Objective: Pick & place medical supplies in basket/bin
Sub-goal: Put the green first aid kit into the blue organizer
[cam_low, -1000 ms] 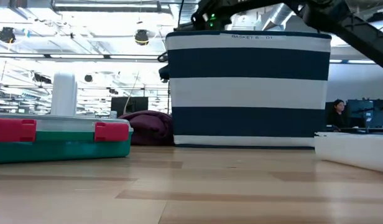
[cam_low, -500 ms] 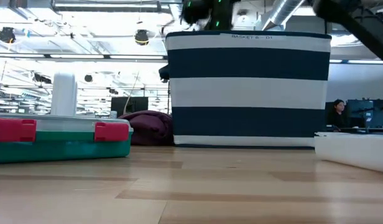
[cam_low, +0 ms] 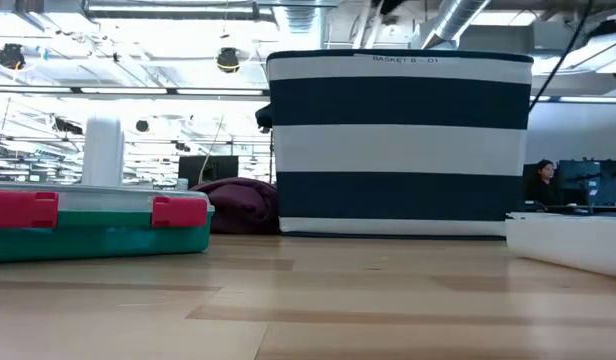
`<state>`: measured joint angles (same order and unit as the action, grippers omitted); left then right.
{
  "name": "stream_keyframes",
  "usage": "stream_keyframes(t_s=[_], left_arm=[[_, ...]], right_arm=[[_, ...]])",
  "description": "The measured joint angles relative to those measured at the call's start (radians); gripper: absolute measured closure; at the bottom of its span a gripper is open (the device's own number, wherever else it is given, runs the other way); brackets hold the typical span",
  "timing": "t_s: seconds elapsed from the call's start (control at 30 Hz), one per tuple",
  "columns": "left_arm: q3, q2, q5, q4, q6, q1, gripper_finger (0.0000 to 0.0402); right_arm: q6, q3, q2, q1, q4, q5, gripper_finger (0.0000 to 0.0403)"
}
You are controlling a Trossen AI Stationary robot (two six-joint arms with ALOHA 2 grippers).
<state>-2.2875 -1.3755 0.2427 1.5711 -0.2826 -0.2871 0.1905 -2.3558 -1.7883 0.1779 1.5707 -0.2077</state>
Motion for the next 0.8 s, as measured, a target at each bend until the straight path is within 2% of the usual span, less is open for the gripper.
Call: stream_keyframes(t_s=[0.17,0.3,0.47,0.67,0.8], left_arm=[[0.000,-0.038,-0.041,0.000,-0.088,0.047,0.0284],[0.000,-0.106,-0.071,0.000,-0.124,0.125,0.0284],[0.000,-0.228,-0.146,-0.001,-0.210,0.290,0.0284],[0.000,-0.400,-0.251,-0.002,-0.468,0.526,0.0284],[0.000,-0.515,-0.254,-0.001,-0.549,0.644,0.0284]], right_arm=[[-0.030,0.000,0.115,-0.087,-0.011,0.000,0.0238],[0.014,0.000,0.188,-0.152,-0.034,0.000,0.0243],[0.071,0.000,0.248,-0.230,-0.039,0.000,0.0249],[0.065,0.000,0.272,-0.299,-0.034,0.000,0.0256],[0.037,0.001,0.268,-0.318,-0.029,-0.001,0.0261]])
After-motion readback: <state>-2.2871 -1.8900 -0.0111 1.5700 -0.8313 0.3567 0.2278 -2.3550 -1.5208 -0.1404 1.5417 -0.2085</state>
